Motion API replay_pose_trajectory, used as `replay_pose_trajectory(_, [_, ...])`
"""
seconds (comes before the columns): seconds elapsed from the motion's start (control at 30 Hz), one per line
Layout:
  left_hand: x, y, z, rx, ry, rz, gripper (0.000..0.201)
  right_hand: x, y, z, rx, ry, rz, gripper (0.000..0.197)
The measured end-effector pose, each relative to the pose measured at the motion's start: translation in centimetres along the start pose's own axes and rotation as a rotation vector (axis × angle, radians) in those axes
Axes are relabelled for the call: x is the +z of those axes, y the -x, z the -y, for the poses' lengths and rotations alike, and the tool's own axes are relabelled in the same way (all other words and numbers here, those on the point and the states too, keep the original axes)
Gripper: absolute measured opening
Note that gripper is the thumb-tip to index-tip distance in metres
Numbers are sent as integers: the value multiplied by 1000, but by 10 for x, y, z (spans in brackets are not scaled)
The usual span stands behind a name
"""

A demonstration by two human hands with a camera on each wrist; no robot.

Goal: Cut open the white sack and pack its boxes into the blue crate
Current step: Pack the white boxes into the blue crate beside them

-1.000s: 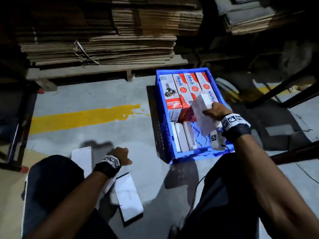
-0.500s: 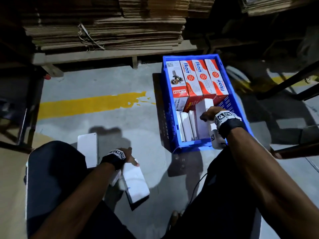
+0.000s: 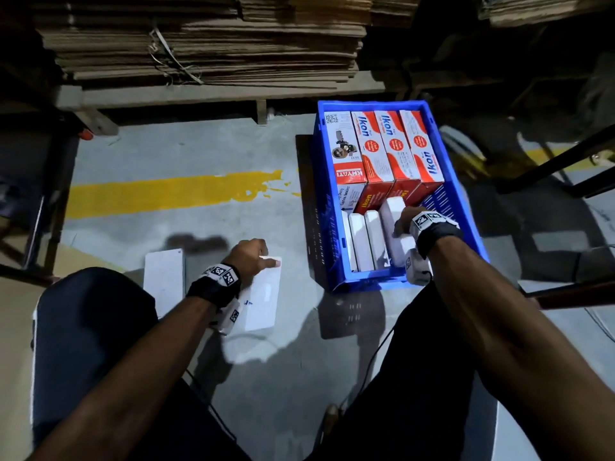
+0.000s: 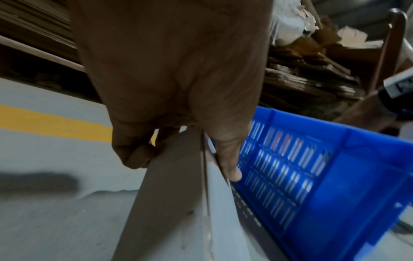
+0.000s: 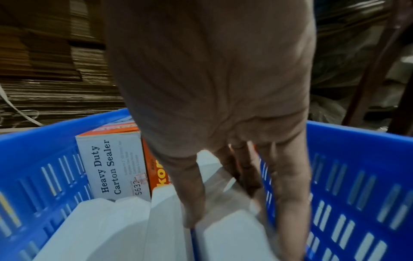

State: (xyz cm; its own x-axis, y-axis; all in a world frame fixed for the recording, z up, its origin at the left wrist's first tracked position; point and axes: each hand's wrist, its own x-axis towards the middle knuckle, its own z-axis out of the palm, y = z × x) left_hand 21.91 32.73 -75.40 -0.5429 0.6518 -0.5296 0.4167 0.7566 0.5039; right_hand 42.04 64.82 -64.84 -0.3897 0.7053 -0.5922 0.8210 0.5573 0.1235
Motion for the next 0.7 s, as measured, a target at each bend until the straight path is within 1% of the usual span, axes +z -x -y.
replay_pose_trajectory(0.1, [-17,-7,-9,29,104,-109,46,9,-5,-2,-135,137,145,50])
replay_pose_trajectory(0.13, [-24,-8,-12,38,156,-145,44,11,-5,-3,-124,113,173,50])
replay_pose_trajectory(0.17, [-32,-9,-17,43,225,-180,41,8,1,0,-80,63,198,49])
replay_pose_trajectory(0.2, [-38,-10,-20,47,304,-215,41,9,-4,0,-46,26,149,49])
replay_pose_trajectory(0.23, [-47,-11,-25,62,385,-245,44,5,-7,4,-56,-8,74,49])
replay_pose_trajectory(0.27, [-53,-10,-30,88,474,-270,49,1,-12,5,-87,-71,-21,53])
replay_pose_trajectory(0.3, [-60,-10,-35,118,566,-292,52,-8,-11,10,-128,-131,-93,61])
replay_pose_trajectory(0.33, [-63,-10,-40,159,655,-306,50,-17,-8,16,-180,-218,-149,67])
replay_pose_trajectory(0.37, [-67,-9,-46,196,728,-313,45,-28,5,25,-271,-311,-170,67])
replay_pose_trajectory(0.4, [-70,-7,-54,228,781,-323,40,-36,15,35,-357,-414,-216,66])
replay_pose_trajectory(0.43, [-74,-6,-62,257,819,-334,39,-45,32,49,-432,-529,-224,65])
replay_pose_trajectory(0.47, [-75,-5,-71,283,852,-329,40,-52,51,61,-498,-645,-181,64])
replay_pose_trajectory(0.5, [-79,-6,-79,307,886,-323,40,-59,68,74,-541,-723,-83,64])
replay_pose_trajectory(0.57, [-85,-6,-95,336,946,-323,30,-57,80,91,-619,-760,65,60])
replay_pose_trajectory(0.63, [-92,-5,-109,361,1013,-351,19,-51,76,101,-625,-742,75,48])
replay_pose_trajectory(0.7, [-102,-4,-112,362,1115,-385,19,-52,76,105,-629,-810,69,39])
